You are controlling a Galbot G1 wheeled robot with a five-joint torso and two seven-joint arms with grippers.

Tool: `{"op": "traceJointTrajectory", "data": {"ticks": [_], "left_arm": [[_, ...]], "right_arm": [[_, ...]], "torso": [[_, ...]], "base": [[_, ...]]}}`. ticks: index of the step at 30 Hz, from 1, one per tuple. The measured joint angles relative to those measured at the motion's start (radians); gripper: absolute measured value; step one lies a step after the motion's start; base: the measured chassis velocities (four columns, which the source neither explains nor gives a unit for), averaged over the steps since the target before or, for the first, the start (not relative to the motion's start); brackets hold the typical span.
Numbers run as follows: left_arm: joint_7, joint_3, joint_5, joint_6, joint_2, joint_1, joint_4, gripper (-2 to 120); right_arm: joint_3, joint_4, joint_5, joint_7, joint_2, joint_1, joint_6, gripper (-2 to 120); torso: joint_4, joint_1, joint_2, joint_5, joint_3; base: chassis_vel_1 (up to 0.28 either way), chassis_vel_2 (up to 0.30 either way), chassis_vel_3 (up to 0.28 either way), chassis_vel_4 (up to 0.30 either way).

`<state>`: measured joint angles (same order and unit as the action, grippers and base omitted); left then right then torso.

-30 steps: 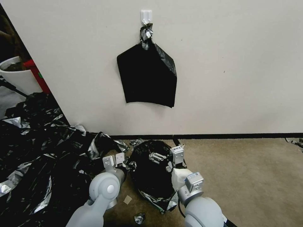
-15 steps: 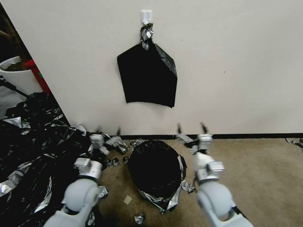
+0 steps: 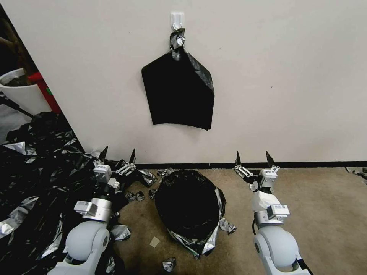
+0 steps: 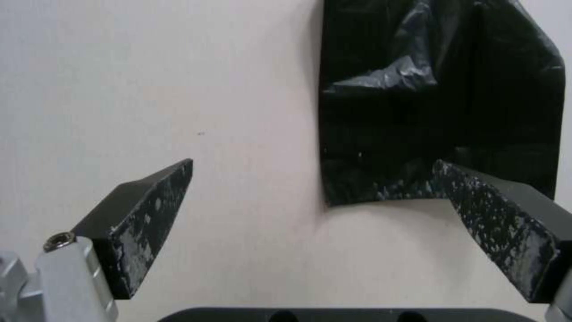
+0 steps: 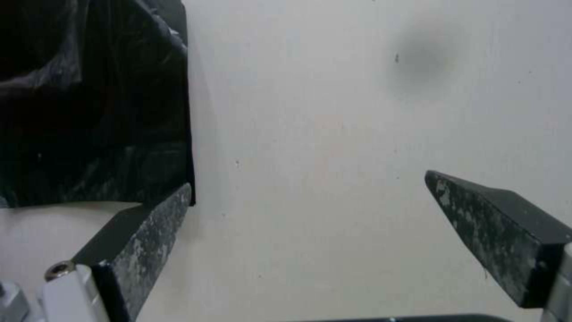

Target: Place a trash bag onto the trash bin.

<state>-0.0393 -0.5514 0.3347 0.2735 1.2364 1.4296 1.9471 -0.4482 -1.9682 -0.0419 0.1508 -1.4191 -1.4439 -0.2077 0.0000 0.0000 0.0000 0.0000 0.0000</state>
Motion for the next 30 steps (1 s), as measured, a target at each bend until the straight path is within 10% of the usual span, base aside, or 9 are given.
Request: {"op": "traceJointTrajectory", "data": {"ticks": [30], "left_arm": [[0.010, 0.004, 0.006, 0.007, 0.000, -0.001, 0.002, 100]], "right_arm": [[0.006, -0.003, -0.003, 0.003, 0.003, 0.002, 0.006, 100]], "torso": [[0.0000, 0.000, 0.000, 0.0000, 0.000]], "base": [[0.000, 0.000, 0.000, 0.000]]}}
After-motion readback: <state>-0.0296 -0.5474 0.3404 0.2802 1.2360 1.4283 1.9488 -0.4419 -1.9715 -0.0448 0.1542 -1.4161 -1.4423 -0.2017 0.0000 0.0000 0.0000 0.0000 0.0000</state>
